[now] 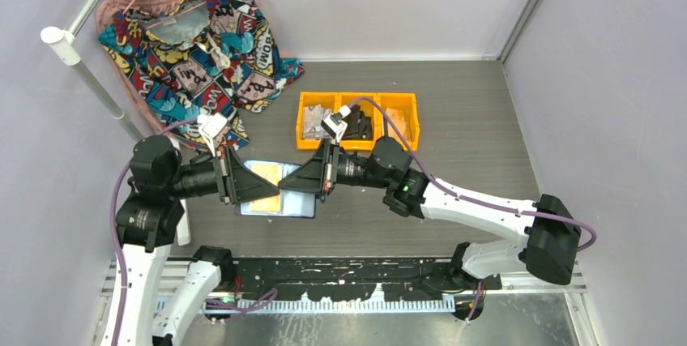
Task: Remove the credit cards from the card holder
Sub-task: Remove the credit card from the card holder.
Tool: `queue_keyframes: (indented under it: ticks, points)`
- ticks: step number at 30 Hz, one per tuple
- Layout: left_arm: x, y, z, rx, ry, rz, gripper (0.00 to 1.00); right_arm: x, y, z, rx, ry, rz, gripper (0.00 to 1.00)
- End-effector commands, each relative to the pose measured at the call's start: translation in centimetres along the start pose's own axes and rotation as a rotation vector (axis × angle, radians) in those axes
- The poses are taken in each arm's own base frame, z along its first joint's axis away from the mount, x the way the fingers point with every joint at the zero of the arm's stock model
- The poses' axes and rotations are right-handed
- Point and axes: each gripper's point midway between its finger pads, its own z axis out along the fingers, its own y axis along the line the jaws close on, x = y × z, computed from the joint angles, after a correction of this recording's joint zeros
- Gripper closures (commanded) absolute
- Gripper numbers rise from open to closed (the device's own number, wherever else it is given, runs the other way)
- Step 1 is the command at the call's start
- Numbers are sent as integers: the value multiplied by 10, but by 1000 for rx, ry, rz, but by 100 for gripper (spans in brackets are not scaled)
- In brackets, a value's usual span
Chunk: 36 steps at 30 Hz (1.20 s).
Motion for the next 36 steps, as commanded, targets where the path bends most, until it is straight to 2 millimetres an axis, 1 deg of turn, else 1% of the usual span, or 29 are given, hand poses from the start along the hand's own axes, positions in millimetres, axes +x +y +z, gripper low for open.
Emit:
queue_keyframes:
  ticks: [1, 6, 12, 16, 19, 20, 22, 25, 26, 28, 29, 30, 32, 33, 35, 36]
  points:
    - [11, -28, -6, 129, 79, 14, 73, -9, 26, -4, -75, -57, -57, 99]
    - [14, -37, -9, 159, 95, 8, 73, -9, 18, -13, 1, -78, -105, 99]
    - [12, -47, -11, 166, 90, 17, 73, -9, 15, -25, 63, -91, -156, 99]
    - [11, -45, -11, 156, 71, 18, 84, -7, 13, -27, 71, -85, -157, 99]
    - [10, -45, -10, 154, 65, 30, 97, -4, 17, -24, 40, -63, -149, 99]
    - [9, -45, -10, 154, 65, 34, 99, -2, 19, -23, 31, -53, -147, 96]
    - [9, -44, -10, 155, 69, 34, 100, 0, 21, -20, 12, -41, -142, 87]
    - [9, -44, -10, 158, 77, 29, 100, 0, 27, -15, -30, -38, -130, 67]
    - [9, -43, -10, 157, 79, 29, 100, 0, 27, -13, -39, -34, -132, 65]
    - [10, -43, -10, 156, 81, 30, 100, 1, 29, -9, -47, -20, -141, 64]
    - [10, -43, -10, 155, 81, 28, 100, 1, 29, -8, -46, -13, -141, 65]
    - [10, -43, -10, 155, 81, 29, 100, 1, 29, -7, -46, -14, -139, 69]
    - [10, -44, -10, 157, 85, 32, 98, 1, 31, -8, -51, -15, -137, 81]
    - [10, -43, -10, 156, 88, 28, 97, 1, 32, -8, -53, -15, -136, 86]
    - [9, -42, -9, 154, 94, 9, 89, 3, 35, -12, -58, -9, -154, 97]
    - [8, -43, -9, 156, 100, -5, 88, 5, 35, -14, -52, -1, -174, 99]
